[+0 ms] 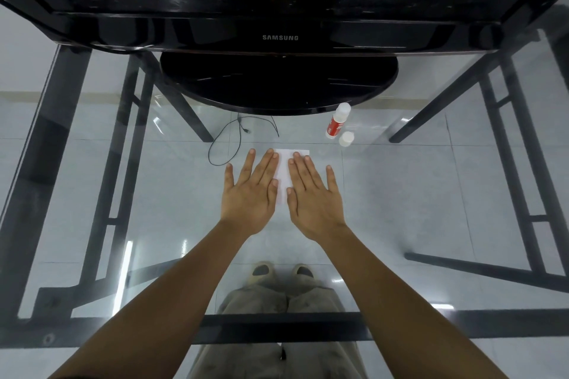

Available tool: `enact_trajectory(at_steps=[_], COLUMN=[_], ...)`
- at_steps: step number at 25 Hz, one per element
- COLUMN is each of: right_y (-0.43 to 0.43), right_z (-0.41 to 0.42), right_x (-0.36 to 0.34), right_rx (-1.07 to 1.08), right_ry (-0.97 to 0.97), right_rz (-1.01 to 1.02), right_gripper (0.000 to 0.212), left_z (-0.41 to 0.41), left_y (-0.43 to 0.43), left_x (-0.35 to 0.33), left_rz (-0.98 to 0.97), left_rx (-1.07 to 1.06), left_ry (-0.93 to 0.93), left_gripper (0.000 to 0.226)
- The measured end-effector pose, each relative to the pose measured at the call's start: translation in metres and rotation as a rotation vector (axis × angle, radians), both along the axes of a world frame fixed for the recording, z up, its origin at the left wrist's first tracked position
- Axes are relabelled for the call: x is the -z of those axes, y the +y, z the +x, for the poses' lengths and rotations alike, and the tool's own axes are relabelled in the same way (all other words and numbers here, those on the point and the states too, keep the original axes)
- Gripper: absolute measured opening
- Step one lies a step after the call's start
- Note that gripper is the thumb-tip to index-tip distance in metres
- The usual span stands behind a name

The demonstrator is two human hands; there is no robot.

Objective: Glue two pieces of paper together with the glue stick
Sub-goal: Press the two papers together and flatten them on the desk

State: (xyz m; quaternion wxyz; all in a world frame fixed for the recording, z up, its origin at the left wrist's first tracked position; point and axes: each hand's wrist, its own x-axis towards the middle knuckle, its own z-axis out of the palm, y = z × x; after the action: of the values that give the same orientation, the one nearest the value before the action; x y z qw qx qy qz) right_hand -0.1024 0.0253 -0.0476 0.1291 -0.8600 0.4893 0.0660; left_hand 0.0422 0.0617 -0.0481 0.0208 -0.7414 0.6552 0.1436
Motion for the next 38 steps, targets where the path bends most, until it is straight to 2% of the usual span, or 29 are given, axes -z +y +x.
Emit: enact_trajectory(at_steps=[4,9,14,19,24,28,33,38], right_y=[-0.012,-0.007,-0.021,-0.014,-0.022,0.001,-0.007,-0.003], right_z=[-0.009,0.006,-0.004,0.004,0.000,0.008,-0.011,0.005], right_x=[-0.004,-0.009,-0.007,-0.006,-0.008,-0.006,-0.001,-0.008], right_rx=[0.104,-0.111,0.040,-0.088,0.096,-0.014,0.123,0.038], right_ry=[0.009,-0.035,0.009,0.023,-0.005,-0.073,0.040,-0.052], right_rz=[-0.026,-0.015,-0.015,-0.021,-0.006,0.034,-0.008,0.042], right_gripper=[0.069,0.067,0.067,0.067,0.069,0.059,0.065,0.065], left_z=[-0.001,0.000,0.001,0.002,0.001,0.001,0.000,0.000], left_y=[0.000,0.000,0.001,0.001,-0.001,0.002,0.000,0.000], left_x=[0.000,0.000,0.002,0.001,0.000,0.001,0.000,-0.002], left_rz=[-0.003,-0.009,-0.016,-0.008,-0.010,-0.010,-0.008,0.011], left_rx=[-0.005,0.000,0.006,0.006,0.000,0.005,-0.002,-0.001], left_ry=[0.020,0.035,0.016,0.011,0.022,0.016,0.026,0.018], left_gripper=[0.051,0.050,0.051,0.051,0.052,0.053,0.052,0.052])
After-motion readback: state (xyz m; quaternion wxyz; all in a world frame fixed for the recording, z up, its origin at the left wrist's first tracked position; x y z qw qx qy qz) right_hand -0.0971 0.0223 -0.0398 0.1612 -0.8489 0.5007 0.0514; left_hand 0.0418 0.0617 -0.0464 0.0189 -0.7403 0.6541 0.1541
